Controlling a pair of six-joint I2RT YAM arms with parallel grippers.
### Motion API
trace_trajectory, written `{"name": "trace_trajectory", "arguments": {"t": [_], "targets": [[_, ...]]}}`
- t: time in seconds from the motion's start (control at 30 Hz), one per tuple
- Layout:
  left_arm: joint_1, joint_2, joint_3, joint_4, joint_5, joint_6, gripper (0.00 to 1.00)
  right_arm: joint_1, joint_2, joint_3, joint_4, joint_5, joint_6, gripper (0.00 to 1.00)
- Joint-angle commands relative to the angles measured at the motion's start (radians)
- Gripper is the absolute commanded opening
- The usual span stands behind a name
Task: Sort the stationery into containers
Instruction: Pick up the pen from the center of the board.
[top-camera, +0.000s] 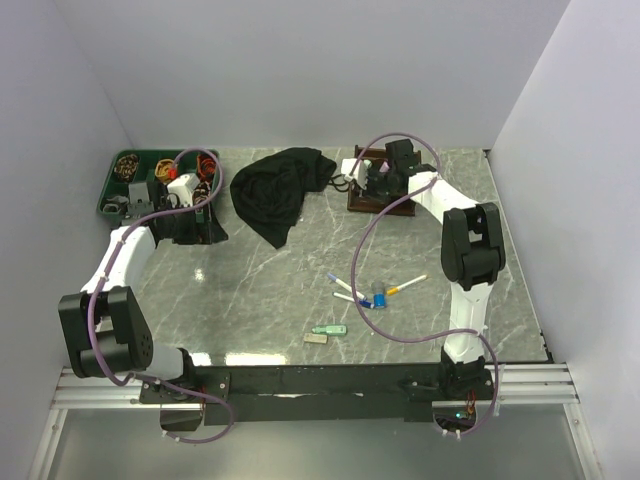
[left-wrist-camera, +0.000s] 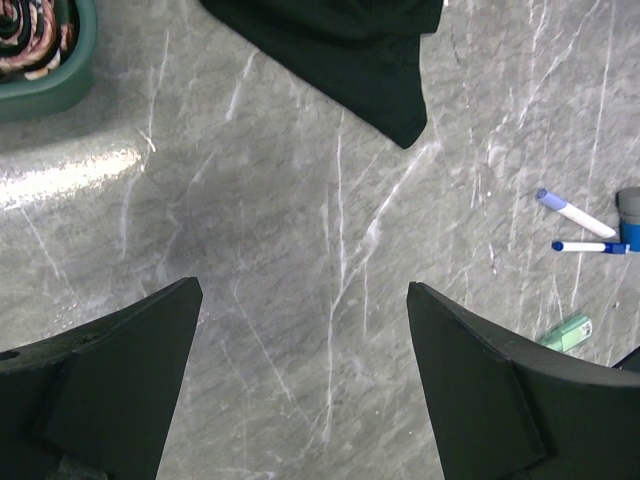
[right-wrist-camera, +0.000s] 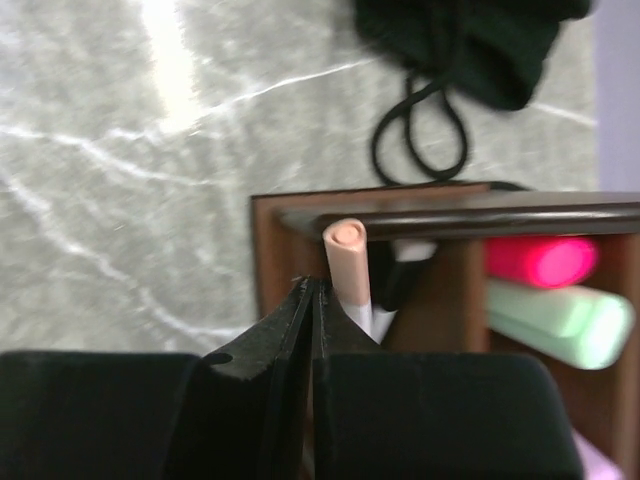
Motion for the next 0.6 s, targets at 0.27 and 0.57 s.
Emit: {"name": "trace_trajectory", "arguments": {"t": [0.27, 0.57], "targets": [[-0.01, -0.082, -0.011, 0.078, 0.057, -0.021, 0.92, -0.004, -0.188, -0.076, -0.149, -0.01, 0.002, 0.14], [-0.025, -0.183, -0.026, 0.104, 0.095, -0.085, 0.92, -0.007, -0.426, -0.189, -0.225, -0.028, 0.109, 0.2]]}}
